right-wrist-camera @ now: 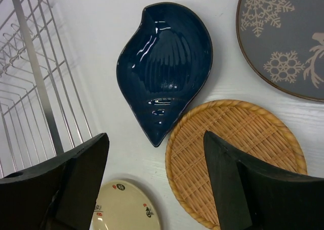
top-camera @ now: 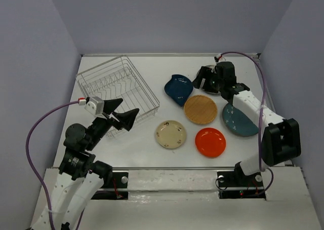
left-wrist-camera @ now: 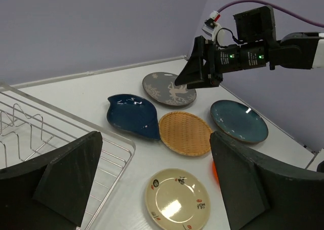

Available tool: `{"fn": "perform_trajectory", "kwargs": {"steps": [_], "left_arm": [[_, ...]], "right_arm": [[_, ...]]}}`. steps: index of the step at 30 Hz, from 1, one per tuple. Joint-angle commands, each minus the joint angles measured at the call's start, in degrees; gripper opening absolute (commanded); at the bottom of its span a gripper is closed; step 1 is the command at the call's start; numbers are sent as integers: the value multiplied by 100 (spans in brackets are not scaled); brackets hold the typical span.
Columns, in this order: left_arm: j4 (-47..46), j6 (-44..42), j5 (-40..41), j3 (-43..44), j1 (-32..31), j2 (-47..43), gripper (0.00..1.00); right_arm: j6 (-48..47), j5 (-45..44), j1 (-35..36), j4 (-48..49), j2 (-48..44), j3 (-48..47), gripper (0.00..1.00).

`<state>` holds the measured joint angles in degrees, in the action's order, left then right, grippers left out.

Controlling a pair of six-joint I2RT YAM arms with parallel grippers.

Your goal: Load the plates into the dish rack

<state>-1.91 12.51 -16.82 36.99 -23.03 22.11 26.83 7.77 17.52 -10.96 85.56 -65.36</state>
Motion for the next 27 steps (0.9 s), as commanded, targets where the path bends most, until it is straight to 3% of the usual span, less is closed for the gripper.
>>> {"fn": "perform_trajectory", "kwargs": {"steps": [1,19,27], "left_arm": [[-187,-82,-76,159,26,-92,99],[-239,49,205,115,-26,-93,99],[-266,76,320,106,-53,-163,99]], "right_arm": [[-29,312,-231,173,189,-468,80],[68,770,-706,446,1481,-1101,72],[174,989,-706,735,2157,-1339,63]]}}
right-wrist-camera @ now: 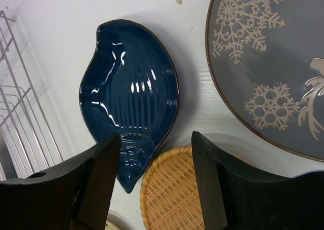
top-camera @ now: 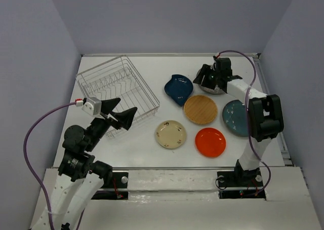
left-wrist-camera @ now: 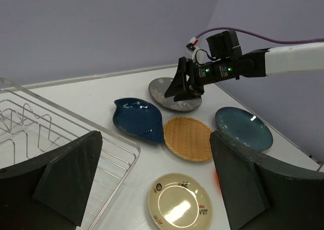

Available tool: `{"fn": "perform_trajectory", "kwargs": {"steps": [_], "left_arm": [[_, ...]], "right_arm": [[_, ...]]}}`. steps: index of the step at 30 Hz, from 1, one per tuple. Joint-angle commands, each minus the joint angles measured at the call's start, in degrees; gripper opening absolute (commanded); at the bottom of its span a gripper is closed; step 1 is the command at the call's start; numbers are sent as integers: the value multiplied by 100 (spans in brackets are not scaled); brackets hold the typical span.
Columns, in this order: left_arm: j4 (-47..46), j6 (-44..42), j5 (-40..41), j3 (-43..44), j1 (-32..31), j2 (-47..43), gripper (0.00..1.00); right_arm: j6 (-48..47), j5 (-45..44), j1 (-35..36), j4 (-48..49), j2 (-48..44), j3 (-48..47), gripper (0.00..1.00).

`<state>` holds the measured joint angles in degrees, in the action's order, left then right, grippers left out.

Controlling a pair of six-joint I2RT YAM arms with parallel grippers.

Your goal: Load the plates into the dish rack

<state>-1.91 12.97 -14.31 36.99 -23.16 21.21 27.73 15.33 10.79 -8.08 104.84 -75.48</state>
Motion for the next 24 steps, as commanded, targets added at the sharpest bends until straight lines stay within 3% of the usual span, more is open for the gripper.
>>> {"fn": "perform_trajectory", "kwargs": {"steps": [1,24], "left_arm": [[-266,39,77,106,-48,-82,99],[-248,83,358,98,-215,-126,99]], "right_arm": [[93,268,-33,491,291,-335,62],[541,681,143,737,1935,-1082,52]]}}
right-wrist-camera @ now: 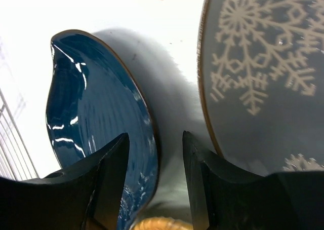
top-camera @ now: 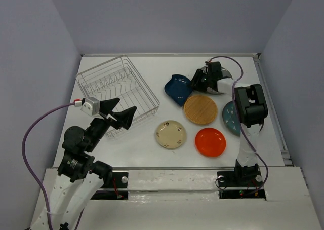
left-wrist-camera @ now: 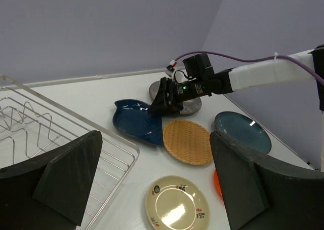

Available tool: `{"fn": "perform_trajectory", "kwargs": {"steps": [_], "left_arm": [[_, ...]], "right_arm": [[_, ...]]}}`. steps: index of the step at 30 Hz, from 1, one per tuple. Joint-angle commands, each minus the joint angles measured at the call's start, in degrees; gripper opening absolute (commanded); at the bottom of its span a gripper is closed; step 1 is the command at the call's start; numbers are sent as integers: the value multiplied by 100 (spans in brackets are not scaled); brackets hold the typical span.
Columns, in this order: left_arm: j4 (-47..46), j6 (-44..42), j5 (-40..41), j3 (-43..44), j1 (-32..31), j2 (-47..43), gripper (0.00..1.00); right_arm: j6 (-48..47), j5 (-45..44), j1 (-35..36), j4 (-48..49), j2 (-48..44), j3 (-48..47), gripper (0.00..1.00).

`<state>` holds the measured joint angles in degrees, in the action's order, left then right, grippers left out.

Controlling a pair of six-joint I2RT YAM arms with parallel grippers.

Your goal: Load the plates into the dish rack

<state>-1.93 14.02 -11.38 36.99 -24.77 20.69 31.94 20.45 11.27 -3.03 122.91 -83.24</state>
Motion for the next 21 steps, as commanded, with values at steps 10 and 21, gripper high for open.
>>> {"fn": "perform_trajectory", "kwargs": {"steps": [10,21], "left_arm": [[-176,-66,303,124,-133,-223,99],[-141,153,925,124,-194,-451,99]], "right_arm": [[505,162,262,540,400,-552,13],[-3,-1286,323,-48,-872,-1070,7]]}}
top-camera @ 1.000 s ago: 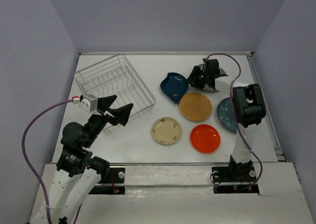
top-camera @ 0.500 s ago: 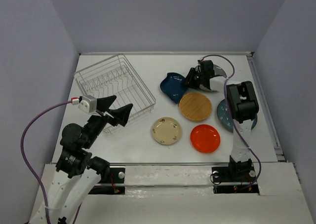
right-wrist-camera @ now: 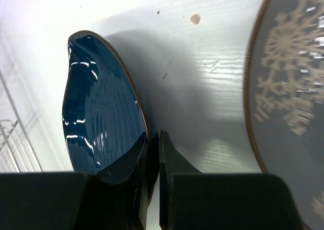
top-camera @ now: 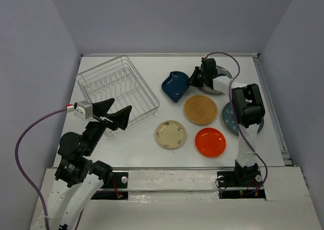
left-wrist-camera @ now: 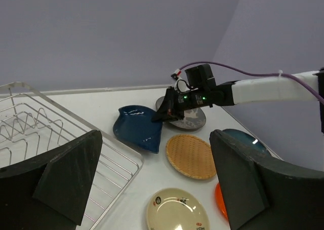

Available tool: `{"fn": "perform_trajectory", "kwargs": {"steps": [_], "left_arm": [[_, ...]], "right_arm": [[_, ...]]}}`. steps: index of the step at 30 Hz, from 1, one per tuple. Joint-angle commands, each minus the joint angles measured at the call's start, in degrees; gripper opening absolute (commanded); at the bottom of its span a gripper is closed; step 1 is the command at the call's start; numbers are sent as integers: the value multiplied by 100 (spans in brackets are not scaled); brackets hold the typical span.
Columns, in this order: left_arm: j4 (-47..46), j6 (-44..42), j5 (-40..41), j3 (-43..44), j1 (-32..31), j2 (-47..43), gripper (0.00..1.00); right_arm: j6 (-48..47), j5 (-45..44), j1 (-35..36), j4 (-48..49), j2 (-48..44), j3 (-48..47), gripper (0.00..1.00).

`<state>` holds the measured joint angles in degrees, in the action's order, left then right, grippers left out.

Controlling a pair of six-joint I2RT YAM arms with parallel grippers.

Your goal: Load the plates into the dish rack

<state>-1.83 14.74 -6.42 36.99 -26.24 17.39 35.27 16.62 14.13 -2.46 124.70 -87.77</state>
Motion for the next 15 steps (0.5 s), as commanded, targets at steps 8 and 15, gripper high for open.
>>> {"fn": "perform_trajectory", "kwargs": {"steps": [8,15], "left_arm": [[147,318,1509,308,-136,-271,99],[859,538,2390,695,-355,-315,99]], "right_arm": [[-1574,-3277,1150,-1449,-1976,-1854,7],[-2497,-5352,2426,-2241,-1345,-3939,7]]}}
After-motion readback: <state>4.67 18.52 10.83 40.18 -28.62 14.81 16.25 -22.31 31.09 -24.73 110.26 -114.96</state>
